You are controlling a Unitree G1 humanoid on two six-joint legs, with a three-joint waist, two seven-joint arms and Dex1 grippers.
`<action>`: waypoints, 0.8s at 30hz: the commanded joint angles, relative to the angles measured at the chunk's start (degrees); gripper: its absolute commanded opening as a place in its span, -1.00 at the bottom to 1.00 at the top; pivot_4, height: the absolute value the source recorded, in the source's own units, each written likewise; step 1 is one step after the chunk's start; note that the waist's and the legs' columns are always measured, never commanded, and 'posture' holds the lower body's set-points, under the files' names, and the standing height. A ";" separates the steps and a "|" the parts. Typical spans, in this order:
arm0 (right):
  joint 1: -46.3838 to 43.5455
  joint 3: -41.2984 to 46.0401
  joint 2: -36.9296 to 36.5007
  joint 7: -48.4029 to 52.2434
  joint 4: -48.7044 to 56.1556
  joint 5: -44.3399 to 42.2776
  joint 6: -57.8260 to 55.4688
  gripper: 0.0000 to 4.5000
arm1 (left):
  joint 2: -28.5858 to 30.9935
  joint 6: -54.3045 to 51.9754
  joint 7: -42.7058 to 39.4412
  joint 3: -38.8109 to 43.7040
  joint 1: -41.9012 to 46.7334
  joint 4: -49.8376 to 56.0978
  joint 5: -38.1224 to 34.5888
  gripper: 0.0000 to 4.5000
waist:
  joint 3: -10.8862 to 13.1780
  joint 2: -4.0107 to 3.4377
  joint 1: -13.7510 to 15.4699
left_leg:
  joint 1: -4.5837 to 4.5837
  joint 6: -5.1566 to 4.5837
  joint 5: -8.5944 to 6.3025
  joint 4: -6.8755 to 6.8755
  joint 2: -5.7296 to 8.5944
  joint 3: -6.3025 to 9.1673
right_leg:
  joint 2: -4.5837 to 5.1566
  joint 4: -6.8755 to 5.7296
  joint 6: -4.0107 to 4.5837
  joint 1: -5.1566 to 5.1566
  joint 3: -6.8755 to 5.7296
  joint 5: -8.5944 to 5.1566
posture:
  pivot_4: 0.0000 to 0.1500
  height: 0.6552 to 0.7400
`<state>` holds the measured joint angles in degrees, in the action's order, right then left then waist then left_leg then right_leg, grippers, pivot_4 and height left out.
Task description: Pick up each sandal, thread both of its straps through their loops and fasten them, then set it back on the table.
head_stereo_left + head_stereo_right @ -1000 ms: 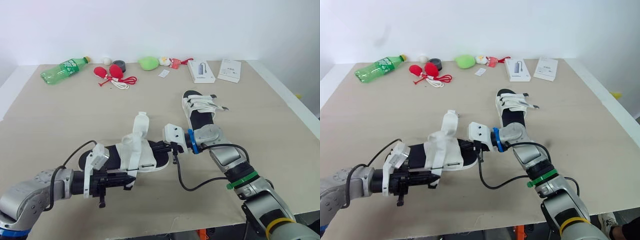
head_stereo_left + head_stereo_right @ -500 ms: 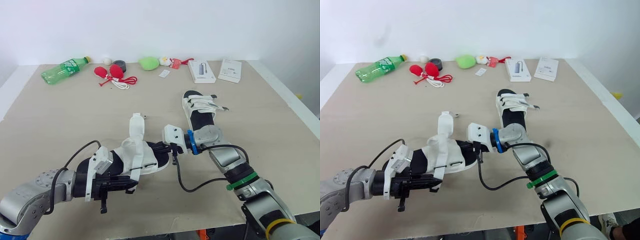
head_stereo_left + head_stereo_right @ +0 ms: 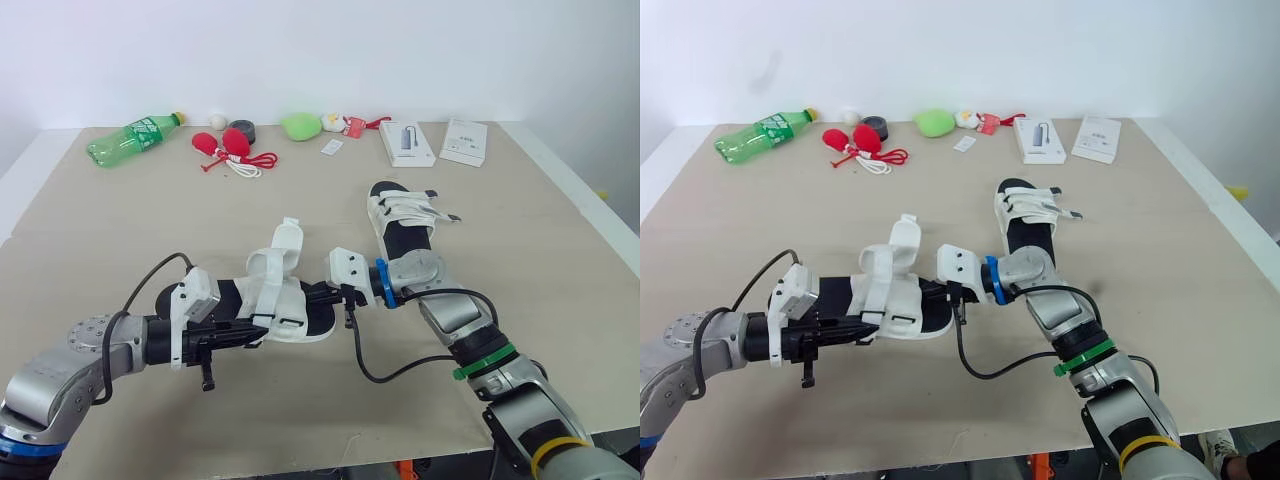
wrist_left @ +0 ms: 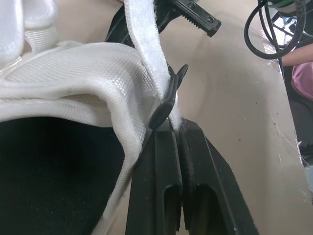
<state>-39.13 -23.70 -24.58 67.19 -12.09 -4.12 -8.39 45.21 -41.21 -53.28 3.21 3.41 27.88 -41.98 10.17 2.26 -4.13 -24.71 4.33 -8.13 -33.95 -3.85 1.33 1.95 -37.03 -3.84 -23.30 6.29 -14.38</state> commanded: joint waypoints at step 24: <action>1.53 -2.37 -0.16 0.78 -2.58 3.01 -1.28 -1.00 | 6.46 -5.37 -1.34 5.42 -6.64 6.19 -7.28 -0.86 | -0.02 0.03 -0.29 | 0.06 -0.07 -0.08 0.22 -0.06 0.00 | -0.10 -0.09 0.14 -0.06 0.01 -0.20 | 1.00 1.00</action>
<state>-39.23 -24.71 -23.12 68.32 -11.72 -4.23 -7.80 52.24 -46.61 -55.14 8.83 -3.90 33.15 -48.30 10.15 2.29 -4.42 -24.65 4.26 -8.21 -33.73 -3.92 1.34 1.84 -37.12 -3.70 -23.36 6.30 -14.58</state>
